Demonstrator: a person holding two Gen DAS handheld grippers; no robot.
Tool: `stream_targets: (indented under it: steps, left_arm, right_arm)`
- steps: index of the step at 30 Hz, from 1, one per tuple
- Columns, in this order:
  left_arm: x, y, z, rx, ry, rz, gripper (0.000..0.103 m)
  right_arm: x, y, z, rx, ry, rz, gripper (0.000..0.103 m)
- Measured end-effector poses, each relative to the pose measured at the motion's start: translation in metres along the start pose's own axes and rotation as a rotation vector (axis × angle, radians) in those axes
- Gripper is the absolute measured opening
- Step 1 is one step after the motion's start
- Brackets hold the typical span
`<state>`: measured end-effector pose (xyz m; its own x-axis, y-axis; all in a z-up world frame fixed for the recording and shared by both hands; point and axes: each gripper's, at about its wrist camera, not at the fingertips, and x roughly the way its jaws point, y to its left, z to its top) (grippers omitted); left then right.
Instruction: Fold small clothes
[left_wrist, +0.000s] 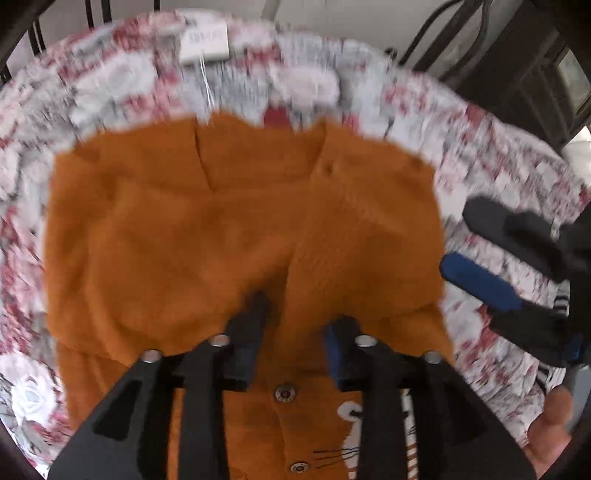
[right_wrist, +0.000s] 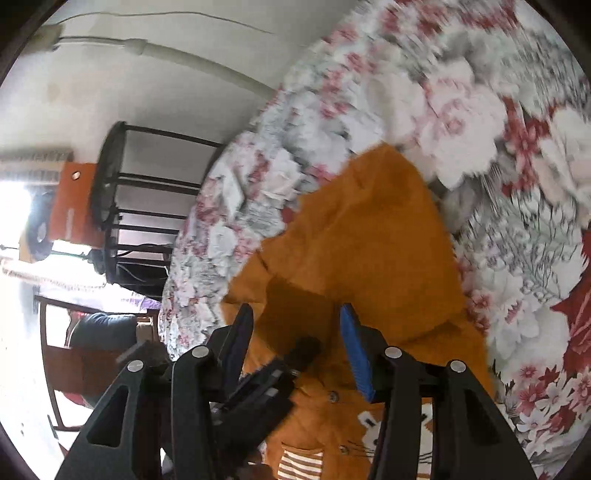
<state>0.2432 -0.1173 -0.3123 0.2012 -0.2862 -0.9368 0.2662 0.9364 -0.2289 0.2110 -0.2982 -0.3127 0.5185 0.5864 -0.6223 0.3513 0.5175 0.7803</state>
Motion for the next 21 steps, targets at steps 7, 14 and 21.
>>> stream_targets:
  steps: [7,14,21]
  left_arm:
    - [-0.019,0.013,0.001,-0.026,-0.026,-0.027,0.079]
    - [-0.013,0.025,-0.006,0.031,0.029,0.081,0.081]
    - [-0.001,0.004,-0.026,0.25,0.077,0.245,0.086]
  right_arm:
    - [0.025,-0.012,-0.004,0.064,0.055,0.041,0.05]
    - [0.02,-0.011,-0.004,0.161,0.049,0.13,0.071]
    - [0.034,0.001,-0.013,0.131,0.107,0.124,0.079]
